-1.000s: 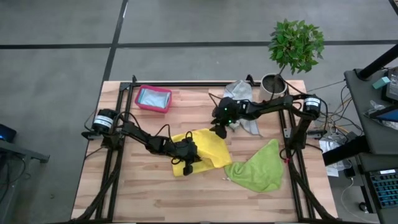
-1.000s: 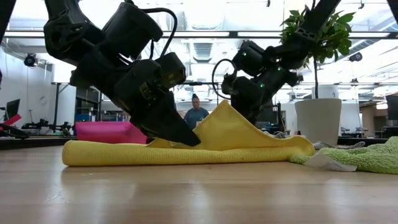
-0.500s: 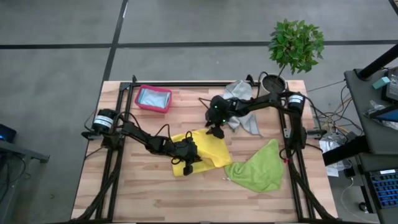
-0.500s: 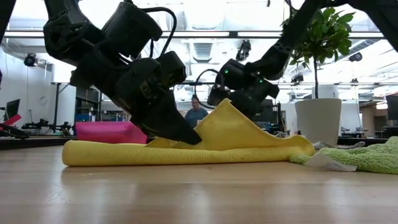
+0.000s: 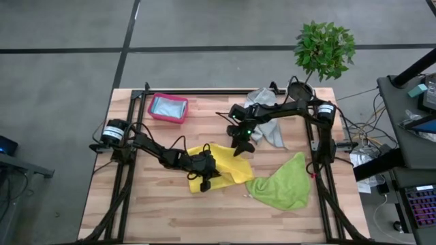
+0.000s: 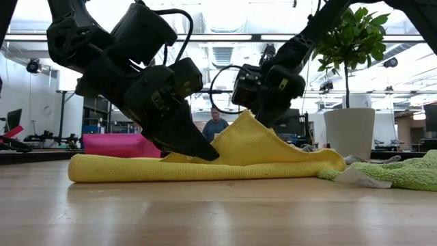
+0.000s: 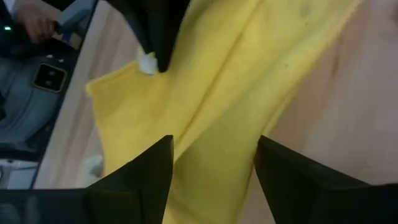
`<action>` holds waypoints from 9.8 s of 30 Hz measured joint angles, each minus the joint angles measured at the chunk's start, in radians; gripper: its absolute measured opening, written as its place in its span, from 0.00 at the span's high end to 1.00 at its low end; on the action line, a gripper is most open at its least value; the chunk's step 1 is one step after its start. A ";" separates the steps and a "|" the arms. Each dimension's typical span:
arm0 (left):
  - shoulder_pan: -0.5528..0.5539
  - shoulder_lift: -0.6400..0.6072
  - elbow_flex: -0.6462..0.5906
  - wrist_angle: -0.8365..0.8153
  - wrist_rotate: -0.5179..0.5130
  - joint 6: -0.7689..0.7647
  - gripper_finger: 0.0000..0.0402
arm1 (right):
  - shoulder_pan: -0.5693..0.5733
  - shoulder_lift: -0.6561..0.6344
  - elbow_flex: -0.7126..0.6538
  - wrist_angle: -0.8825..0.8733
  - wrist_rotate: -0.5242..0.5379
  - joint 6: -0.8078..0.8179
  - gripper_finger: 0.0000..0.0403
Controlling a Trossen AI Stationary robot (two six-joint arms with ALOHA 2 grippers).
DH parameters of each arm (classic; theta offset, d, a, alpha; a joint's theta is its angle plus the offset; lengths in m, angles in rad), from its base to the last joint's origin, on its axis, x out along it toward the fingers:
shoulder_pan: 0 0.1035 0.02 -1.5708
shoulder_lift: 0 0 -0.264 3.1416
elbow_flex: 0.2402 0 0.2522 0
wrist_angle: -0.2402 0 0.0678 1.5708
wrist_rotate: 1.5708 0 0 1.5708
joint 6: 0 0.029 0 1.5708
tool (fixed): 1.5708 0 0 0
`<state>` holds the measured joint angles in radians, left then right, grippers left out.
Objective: Fold microfiber towels
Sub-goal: Fold the yellow microfiber cloth
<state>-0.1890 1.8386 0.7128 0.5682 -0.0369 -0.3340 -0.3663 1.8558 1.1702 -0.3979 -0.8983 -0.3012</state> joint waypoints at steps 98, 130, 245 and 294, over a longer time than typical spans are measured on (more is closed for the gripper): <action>0.006 -0.039 -0.003 0.051 -0.006 -0.001 1.00 | 0.347 -0.251 -0.160 0.282 0.403 0.315 0.97; 0.037 -0.435 -0.010 -0.803 -0.211 0.005 0.64 | 0.347 -0.429 -0.161 -0.018 0.565 0.119 0.98; -0.012 -0.588 -0.111 -0.464 0.008 0.057 0.61 | 0.125 -0.340 -0.251 0.050 0.506 0.789 0.85; -0.062 -0.346 -0.179 -0.558 -0.219 -0.226 0.62 | 0.117 -0.153 -0.214 0.227 0.584 0.951 0.47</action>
<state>-0.2508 1.4930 0.5343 0.0105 -0.2555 -0.5602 -0.2493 1.7024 0.9558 -0.1710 -0.3138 0.6497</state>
